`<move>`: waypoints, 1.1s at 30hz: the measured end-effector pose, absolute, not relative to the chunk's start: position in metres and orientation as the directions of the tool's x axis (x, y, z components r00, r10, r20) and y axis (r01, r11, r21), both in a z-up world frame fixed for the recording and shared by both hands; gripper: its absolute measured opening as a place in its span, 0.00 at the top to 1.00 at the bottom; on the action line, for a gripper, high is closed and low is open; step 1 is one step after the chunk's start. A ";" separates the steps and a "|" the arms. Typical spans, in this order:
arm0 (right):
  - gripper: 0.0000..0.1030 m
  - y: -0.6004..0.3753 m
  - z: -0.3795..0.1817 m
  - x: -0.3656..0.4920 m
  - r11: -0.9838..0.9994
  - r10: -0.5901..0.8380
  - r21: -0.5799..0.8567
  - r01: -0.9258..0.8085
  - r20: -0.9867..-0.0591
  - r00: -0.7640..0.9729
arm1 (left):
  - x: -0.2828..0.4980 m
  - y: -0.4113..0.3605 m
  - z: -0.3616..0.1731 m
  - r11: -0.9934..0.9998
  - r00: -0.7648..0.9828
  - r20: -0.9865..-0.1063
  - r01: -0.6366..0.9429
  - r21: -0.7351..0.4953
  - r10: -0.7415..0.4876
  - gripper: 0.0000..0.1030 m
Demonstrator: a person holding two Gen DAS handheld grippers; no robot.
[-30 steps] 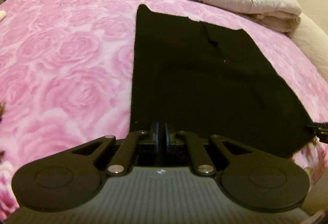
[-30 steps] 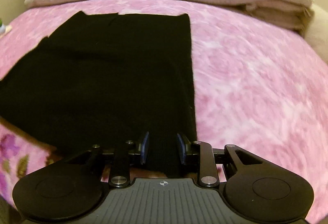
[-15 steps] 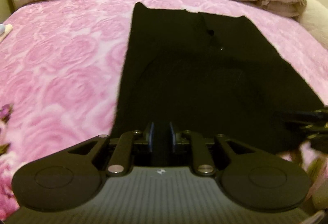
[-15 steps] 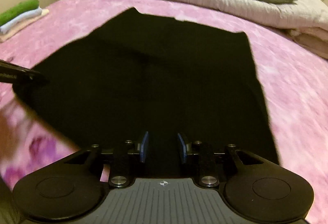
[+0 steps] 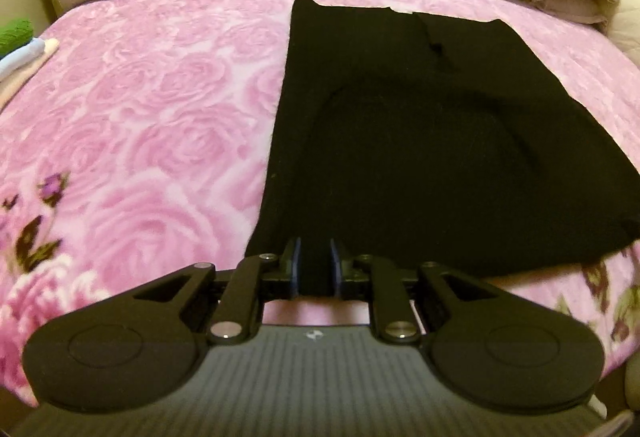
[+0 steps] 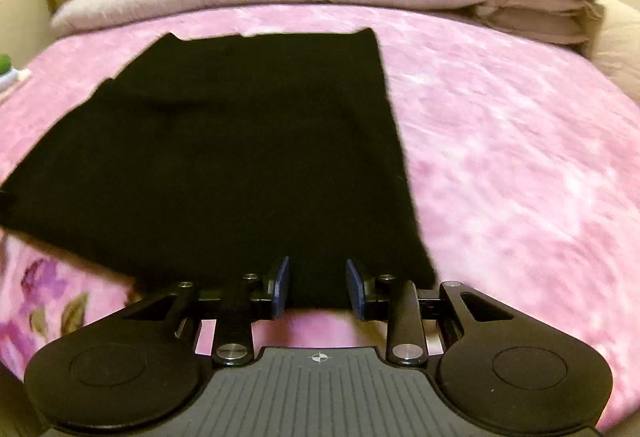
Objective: Fold clothes
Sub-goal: 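Smooth the folded black garment flat and open both grippers, then grasp the edge of the folded black garment with both grippers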
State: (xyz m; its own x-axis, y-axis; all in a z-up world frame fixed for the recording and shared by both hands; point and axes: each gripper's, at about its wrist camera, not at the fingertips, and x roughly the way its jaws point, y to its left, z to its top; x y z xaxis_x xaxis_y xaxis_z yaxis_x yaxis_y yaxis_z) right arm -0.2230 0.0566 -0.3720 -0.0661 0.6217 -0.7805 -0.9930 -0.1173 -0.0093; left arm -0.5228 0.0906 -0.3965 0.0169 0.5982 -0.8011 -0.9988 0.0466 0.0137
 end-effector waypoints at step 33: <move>0.63 -0.038 -0.323 -0.244 -0.014 0.649 0.089 -0.996 -0.757 -0.077 | -0.482 -0.044 -0.314 0.045 0.036 -0.739 -0.999 -0.008 0.673 0.75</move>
